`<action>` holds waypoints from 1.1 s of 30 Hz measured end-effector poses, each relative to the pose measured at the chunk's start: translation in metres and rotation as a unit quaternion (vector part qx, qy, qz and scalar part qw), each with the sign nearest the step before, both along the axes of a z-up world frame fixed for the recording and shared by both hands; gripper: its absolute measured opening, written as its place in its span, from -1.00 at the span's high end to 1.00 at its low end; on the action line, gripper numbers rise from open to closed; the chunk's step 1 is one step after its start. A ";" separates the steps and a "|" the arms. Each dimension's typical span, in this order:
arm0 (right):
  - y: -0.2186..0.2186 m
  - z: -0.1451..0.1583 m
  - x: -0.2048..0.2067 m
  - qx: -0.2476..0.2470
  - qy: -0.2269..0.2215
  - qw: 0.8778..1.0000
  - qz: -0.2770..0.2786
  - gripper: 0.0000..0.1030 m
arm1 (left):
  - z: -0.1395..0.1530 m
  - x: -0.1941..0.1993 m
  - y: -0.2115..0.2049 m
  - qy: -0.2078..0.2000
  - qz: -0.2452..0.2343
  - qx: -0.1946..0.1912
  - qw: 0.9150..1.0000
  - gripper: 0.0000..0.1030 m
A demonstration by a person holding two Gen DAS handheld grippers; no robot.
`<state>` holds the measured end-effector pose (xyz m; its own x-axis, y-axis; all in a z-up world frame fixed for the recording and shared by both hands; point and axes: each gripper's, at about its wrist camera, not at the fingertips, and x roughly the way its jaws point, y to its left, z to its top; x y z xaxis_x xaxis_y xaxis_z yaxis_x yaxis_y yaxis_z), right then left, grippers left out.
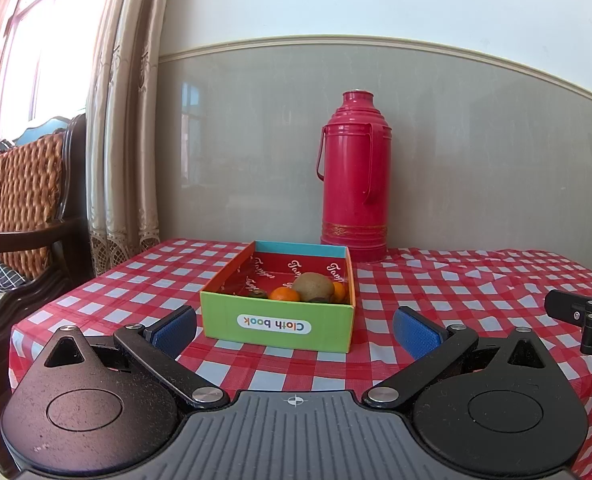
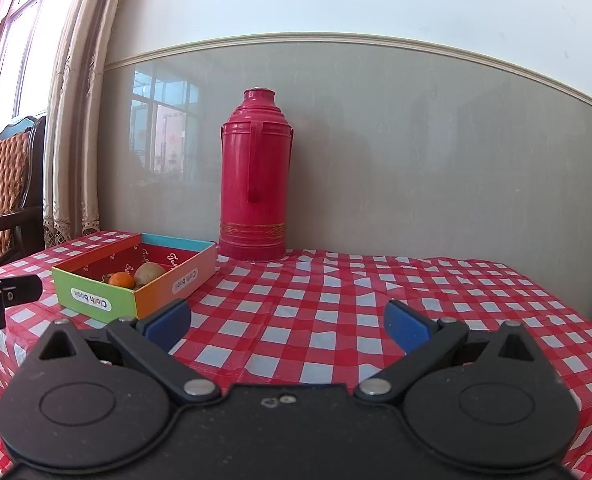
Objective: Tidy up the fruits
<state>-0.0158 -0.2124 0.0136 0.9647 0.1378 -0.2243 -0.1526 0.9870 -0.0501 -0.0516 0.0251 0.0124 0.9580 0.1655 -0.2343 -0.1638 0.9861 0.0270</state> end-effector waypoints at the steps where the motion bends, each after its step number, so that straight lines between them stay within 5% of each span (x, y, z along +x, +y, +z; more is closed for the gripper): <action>1: 0.000 0.000 0.000 0.000 0.000 1.000 0.000 -0.89 | 0.000 0.000 0.000 0.000 0.000 0.000 1.000 -1.00; 33: -0.002 -0.002 0.001 -0.004 0.003 1.000 0.006 -0.89 | 0.001 0.000 0.006 0.004 0.010 -0.009 1.000 -1.00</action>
